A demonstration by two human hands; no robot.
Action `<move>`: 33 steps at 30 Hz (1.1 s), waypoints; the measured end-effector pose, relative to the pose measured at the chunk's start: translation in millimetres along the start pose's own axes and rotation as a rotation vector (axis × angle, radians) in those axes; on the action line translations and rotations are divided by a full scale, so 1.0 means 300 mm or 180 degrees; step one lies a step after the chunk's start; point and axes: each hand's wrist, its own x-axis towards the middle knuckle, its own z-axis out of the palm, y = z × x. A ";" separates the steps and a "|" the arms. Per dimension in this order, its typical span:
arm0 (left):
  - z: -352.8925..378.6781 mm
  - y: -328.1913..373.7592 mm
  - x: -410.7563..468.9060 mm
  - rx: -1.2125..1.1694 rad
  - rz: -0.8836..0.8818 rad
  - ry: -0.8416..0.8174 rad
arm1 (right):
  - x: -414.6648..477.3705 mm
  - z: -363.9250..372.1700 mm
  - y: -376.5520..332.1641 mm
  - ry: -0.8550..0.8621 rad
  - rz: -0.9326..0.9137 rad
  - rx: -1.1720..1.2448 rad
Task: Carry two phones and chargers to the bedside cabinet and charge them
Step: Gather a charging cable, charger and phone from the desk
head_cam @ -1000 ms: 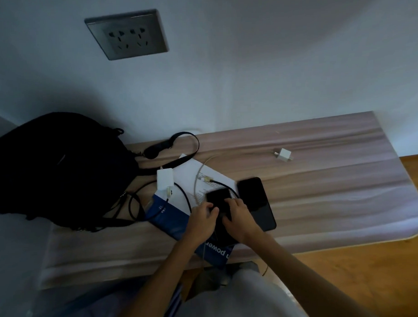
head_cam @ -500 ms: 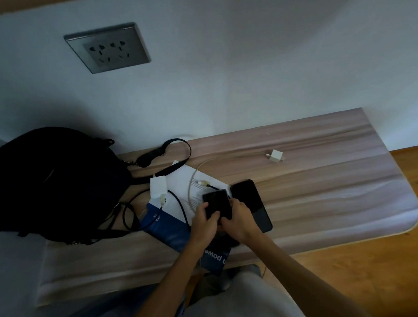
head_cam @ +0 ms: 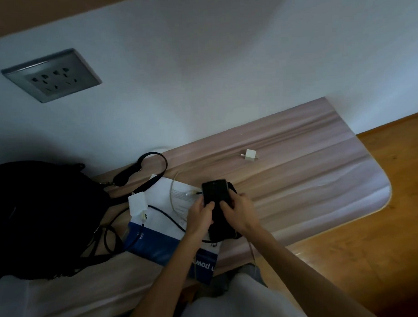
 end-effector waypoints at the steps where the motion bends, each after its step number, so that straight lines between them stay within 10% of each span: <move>1: 0.022 0.015 0.007 0.0012 0.0018 -0.0052 | 0.007 -0.025 0.006 0.0072 0.0065 0.0061; 18: 0.334 0.241 0.104 0.0389 0.0606 -0.0532 | 0.073 -0.306 0.125 0.0885 0.0437 0.1520; 33: 0.708 0.177 0.134 0.1052 -0.0005 -0.1348 | 0.049 -0.490 0.433 0.1160 0.1114 0.0924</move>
